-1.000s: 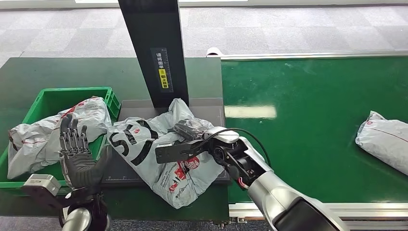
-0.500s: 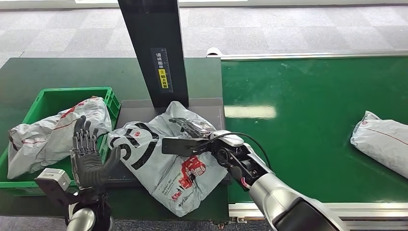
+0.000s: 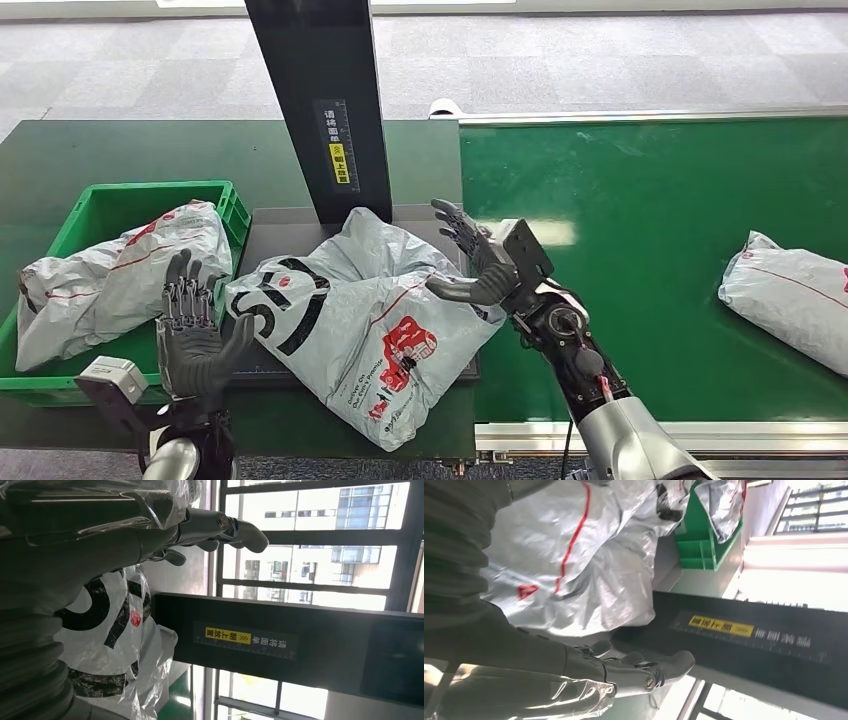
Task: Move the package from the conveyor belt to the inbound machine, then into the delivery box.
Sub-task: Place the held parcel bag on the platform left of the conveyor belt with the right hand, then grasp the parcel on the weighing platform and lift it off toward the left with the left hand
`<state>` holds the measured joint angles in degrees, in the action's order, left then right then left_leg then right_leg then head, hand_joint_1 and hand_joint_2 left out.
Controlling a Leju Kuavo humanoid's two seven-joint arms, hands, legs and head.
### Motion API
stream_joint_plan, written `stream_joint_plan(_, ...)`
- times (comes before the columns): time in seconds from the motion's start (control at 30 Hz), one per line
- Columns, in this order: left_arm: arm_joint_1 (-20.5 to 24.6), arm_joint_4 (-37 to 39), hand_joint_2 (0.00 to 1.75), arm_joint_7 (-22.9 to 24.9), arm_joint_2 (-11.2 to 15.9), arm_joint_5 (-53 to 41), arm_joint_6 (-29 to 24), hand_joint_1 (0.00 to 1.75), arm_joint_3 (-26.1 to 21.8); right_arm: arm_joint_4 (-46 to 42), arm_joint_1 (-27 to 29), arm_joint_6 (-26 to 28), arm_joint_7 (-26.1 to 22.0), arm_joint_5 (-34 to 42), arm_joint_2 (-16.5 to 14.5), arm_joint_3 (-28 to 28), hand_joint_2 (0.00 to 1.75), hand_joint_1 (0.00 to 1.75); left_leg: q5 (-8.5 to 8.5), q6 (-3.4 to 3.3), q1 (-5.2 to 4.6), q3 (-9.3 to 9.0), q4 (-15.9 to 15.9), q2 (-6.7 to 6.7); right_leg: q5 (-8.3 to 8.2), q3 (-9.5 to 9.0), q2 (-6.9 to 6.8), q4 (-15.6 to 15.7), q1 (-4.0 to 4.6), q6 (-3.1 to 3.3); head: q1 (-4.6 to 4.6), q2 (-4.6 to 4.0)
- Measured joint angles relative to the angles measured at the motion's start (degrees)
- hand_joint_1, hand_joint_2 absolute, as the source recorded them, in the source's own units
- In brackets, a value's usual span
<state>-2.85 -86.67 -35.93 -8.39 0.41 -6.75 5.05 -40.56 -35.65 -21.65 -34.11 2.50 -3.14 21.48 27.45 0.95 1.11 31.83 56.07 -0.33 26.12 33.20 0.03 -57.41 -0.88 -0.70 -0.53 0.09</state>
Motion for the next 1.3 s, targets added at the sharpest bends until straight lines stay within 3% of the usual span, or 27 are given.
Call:
stream_joint_plan(0.2,-0.82,0.01,1.75,1.03,0.17,-0.65,2.82,0.0,0.18,-4.27,4.81,3.37,0.22,0.03,3.1,-3.46,1.75,0.0,0.01,0.0,0.0,-0.02,0.0,-0.04,0.05,-0.01,-0.03,0.01,0.01,-0.03,-0.01,0.0)
stream_joint_plan(0.33,-1.59,0.41,1.75,4.42,0.36,-2.84,7.4,0.0,0.81,-12.84,13.32,11.35,2.13,-3.99,5.01,-8.1,1.75,0.0,0.03,0.0,0.0,0.12,-0.01,-0.28,0.14,-0.02,-0.24,0.02,-0.01,-0.12,0.01,0.0)
stream_joint_plan(0.47,-1.38,1.41,1.75,6.92,0.48,-5.21,9.21,0.0,1.7,-17.31,19.36,13.52,3.07,-7.23,6.03,-11.06,1.75,0.0,0.1,-0.01,-0.01,0.1,-0.01,-0.08,0.13,0.03,-0.06,0.03,-0.02,-0.11,0.0,0.0)
stream_joint_plan(0.57,-0.69,2.13,1.75,9.4,0.68,-13.06,5.47,0.0,3.18,-18.08,22.0,13.24,3.01,-8.41,6.2,-11.65,1.75,0.0,0.1,-0.01,0.0,0.09,-0.01,-0.09,0.12,0.04,-0.05,0.03,-0.01,-0.1,-0.02,0.0)
stream_joint_plan(0.7,1.88,5.27,1.75,18.62,1.54,-37.58,-7.01,0.0,6.79,-18.17,23.7,12.42,2.76,-9.12,6.17,-11.77,1.75,0.0,0.08,0.0,0.0,0.06,-0.02,-0.09,0.11,0.01,-0.05,0.02,-0.01,-0.09,-0.02,0.0)
stream_joint_plan(0.77,3.45,7.98,1.75,22.29,1.9,-46.35,-10.08,0.0,8.39,-18.17,24.14,12.45,2.39,-9.85,6.04,-11.75,1.75,0.0,0.07,0.0,0.0,0.05,-0.02,-0.08,0.1,-0.01,-0.05,0.02,-0.01,-0.09,-0.01,0.0)
stream_joint_plan(0.97,7.58,16.04,1.75,30.09,2.51,-59.36,-7.78,0.0,11.19,-19.2,24.63,12.73,2.83,-11.56,5.82,-11.78,1.75,0.0,0.07,-0.01,-0.01,0.05,0.0,-0.09,0.1,-0.02,-0.05,0.02,-0.02,-0.09,0.0,0.0)
stream_joint_plan(1.13,10.39,21.17,1.75,31.69,2.62,-61.61,-2.58,0.0,12.19,-20.35,24.88,11.93,3.25,-11.4,5.85,-12.24,1.75,0.0,0.07,-0.01,-0.01,0.01,-0.02,-0.12,0.1,-0.11,-0.09,0.02,-0.02,-0.1,-0.01,0.0)
stream_joint_plan(1.17,10.9,21.98,1.75,31.56,2.62,-61.39,-1.43,0.11,12.29,-20.39,24.86,11.75,3.25,-11.5,5.84,-12.29,1.75,0.0,0.07,-0.01,-0.01,-0.03,-0.02,-0.16,0.11,-0.17,-0.13,0.02,-0.02,-0.1,-0.02,0.0)
stream_joint_plan(1.27,12.22,24.0,1.75,30.44,2.61,-60.1,1.82,1.42,12.37,-20.45,24.74,11.5,3.25,-11.92,5.75,-12.36,1.75,0.0,0.08,-0.01,-0.02,-0.21,-0.04,-0.29,0.15,-0.42,-0.28,0.03,-0.03,-0.12,-0.02,0.0)
stream_joint_plan(1.3,12.52,24.58,1.75,29.77,2.61,-59.57,2.29,1.75,12.37,-20.57,24.71,11.52,3.3,-12.04,5.7,-12.41,1.75,0.0,0.08,-0.02,-0.02,-0.27,-0.04,-0.31,0.16,-0.49,-0.31,0.03,-0.04,-0.12,-0.02,0.0)
